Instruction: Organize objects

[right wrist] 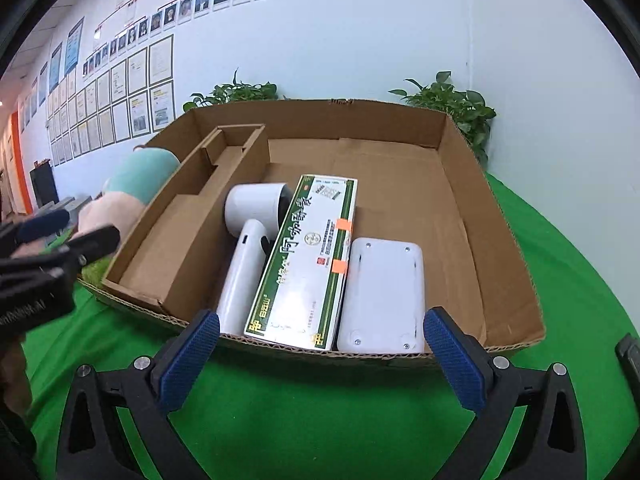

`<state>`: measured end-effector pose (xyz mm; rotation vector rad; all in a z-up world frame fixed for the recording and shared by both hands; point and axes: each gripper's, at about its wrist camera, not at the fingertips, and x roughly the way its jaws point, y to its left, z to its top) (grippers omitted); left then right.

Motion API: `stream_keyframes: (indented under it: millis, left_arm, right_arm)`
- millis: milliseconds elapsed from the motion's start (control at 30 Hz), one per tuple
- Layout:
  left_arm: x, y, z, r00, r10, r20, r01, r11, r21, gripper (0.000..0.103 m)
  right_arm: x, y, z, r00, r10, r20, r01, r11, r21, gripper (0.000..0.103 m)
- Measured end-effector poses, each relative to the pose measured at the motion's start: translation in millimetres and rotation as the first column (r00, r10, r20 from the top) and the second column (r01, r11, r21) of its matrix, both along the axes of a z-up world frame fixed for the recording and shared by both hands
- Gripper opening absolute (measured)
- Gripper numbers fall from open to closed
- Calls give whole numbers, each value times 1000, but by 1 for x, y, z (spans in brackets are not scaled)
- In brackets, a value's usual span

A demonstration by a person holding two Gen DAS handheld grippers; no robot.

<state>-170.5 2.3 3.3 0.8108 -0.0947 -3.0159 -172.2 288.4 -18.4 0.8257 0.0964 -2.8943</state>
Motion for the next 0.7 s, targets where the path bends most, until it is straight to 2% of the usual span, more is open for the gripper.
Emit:
stream_keyframes:
  millis: [67,200,433,700]
  left_arm:
    - [0,-2,-9,999,30,16,-30,999,17,86]
    - [-13,8,-24,998,58,-12,-58,998,-24,86]
    - [-23,14,-26,999,42,12,-42,998,-56,102]
    - [-26,13,-29,999,44,25,-42,998,-47,102]
  right_arm:
    - [-8,-1,-8,999,-20,29,20,1000,2,103]
    - [-16,-2,-10,999,-30,28,30,1000,6,103]
    - [-18,3,-11,999,-26,41,27,999,-21,103]
    - [-18,3,-14,998,-31,51,32,999,-23,103]
